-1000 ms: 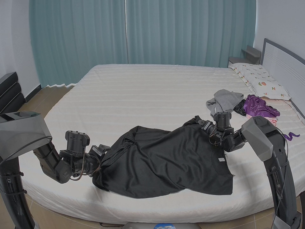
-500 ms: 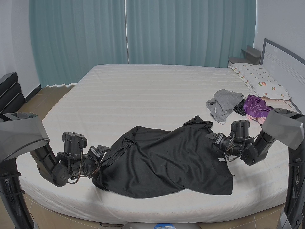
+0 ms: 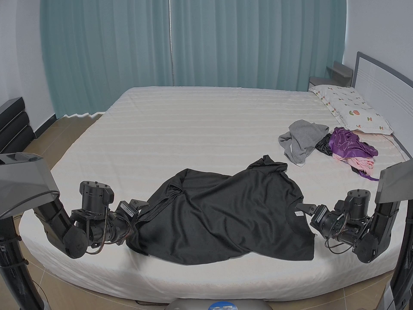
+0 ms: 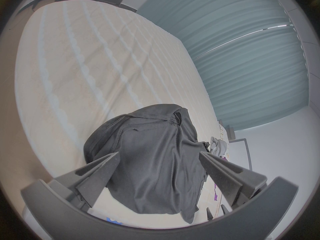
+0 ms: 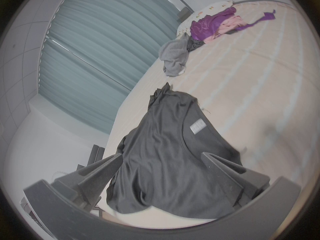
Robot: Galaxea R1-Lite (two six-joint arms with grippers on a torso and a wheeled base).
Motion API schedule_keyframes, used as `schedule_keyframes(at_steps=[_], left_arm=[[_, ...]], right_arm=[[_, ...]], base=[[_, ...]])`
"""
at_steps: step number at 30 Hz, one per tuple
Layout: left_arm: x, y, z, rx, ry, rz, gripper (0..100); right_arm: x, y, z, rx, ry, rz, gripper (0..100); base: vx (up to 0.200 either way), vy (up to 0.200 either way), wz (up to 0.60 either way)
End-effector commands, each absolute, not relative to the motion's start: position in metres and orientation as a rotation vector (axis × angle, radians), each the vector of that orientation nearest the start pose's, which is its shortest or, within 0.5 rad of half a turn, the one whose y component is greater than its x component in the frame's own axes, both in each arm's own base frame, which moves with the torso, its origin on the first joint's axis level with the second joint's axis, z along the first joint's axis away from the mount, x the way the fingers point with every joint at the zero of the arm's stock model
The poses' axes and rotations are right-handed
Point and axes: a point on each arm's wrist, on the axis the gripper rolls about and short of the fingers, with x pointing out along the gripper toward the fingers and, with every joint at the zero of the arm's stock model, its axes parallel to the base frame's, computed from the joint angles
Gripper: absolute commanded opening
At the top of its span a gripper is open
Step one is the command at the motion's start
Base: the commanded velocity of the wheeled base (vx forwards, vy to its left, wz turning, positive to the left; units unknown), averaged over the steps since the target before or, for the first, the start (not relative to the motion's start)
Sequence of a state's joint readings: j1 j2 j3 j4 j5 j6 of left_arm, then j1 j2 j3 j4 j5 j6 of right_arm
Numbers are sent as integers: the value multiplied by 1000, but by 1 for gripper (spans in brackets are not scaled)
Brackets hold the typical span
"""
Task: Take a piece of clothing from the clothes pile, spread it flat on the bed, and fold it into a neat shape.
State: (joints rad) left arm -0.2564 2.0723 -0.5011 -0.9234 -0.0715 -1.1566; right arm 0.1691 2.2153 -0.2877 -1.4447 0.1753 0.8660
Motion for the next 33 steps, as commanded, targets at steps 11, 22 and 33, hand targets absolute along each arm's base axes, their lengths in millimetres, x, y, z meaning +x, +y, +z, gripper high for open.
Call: schedule_keyframes(at_steps=[11,22,33], left_arm=[[285,-82,33,-1062,765,48,100],[284,-86,33,-1054,772,38,100],[299,-77,29,-1021,706,111,100]], right_arm=[[257,49,-7,865,684,85,100],[258,50,-7,863,679,90,100],[257,52,-9,857,690,92,100]], base=[[0,-36,0],[0,-200,0],[0,-36,0]])
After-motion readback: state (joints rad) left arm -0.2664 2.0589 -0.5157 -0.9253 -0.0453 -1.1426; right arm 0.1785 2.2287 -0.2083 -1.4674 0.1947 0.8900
